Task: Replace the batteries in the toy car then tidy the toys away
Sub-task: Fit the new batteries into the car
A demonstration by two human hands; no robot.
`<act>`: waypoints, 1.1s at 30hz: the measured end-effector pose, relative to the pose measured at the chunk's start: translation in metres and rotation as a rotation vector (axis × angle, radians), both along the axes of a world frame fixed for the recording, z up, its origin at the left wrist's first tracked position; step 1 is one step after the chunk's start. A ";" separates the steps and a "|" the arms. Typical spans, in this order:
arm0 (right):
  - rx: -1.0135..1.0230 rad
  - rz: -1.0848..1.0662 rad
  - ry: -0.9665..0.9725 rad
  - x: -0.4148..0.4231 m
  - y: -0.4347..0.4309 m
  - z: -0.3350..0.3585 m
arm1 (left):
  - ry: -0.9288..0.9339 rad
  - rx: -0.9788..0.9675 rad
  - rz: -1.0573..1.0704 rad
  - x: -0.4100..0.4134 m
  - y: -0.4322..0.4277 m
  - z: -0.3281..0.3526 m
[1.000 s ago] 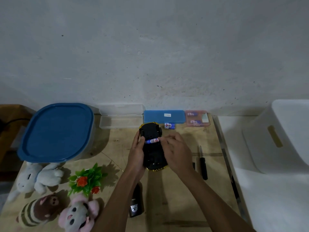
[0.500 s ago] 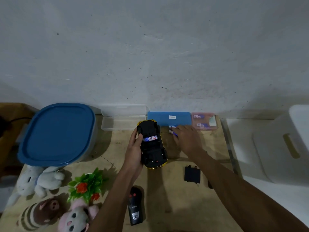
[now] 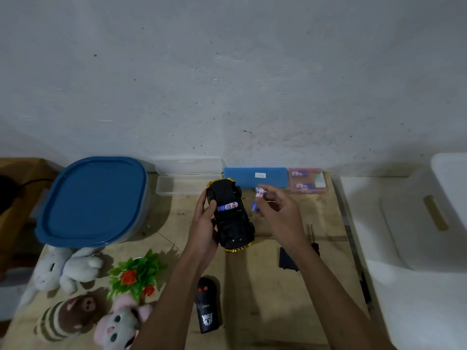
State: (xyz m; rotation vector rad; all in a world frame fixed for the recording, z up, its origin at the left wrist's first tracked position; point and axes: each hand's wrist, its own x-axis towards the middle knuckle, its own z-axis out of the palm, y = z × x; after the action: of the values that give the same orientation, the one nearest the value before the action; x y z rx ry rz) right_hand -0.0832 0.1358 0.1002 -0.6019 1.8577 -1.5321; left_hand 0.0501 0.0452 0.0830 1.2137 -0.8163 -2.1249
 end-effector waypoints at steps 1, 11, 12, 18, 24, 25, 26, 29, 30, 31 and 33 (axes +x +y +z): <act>-0.011 0.030 0.046 0.009 0.003 0.006 | -0.005 -0.005 -0.006 0.001 0.001 0.001; -0.024 0.157 0.875 0.050 0.011 -0.009 | 0.026 -0.081 -0.064 0.011 0.015 0.013; -0.022 0.156 0.886 0.051 0.012 -0.011 | 0.026 -0.093 -0.066 0.012 0.016 0.014; -0.001 0.187 0.770 0.057 0.017 -0.012 | 0.048 -0.120 -0.074 0.020 0.020 0.016; 0.083 0.115 0.739 0.058 0.017 -0.004 | 0.074 -0.149 -0.096 0.024 0.024 0.017; 0.137 0.096 0.694 0.058 0.017 -0.002 | 0.078 -0.149 -0.091 0.024 0.025 0.017; 0.191 0.082 0.606 0.058 0.017 0.000 | 0.081 -0.146 -0.084 0.024 0.026 0.018; 0.269 0.108 0.134 0.055 0.019 0.006 | 0.092 -0.157 -0.090 0.025 0.026 0.018; 0.256 0.125 -0.014 0.053 0.019 0.007 | 0.093 -0.168 -0.103 0.026 0.026 0.018; 0.230 0.139 -0.124 0.051 0.018 0.009 | 0.090 -0.180 -0.118 0.026 0.026 0.018; 0.192 0.162 -0.198 0.051 0.020 0.009 | 0.076 -0.187 -0.132 0.023 0.026 0.018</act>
State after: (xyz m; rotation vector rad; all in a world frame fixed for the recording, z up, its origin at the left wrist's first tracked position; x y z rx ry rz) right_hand -0.0324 0.1553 0.1094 -0.4805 1.7352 -1.2448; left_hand 0.0735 0.0713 0.1014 1.0007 -1.0609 -2.1288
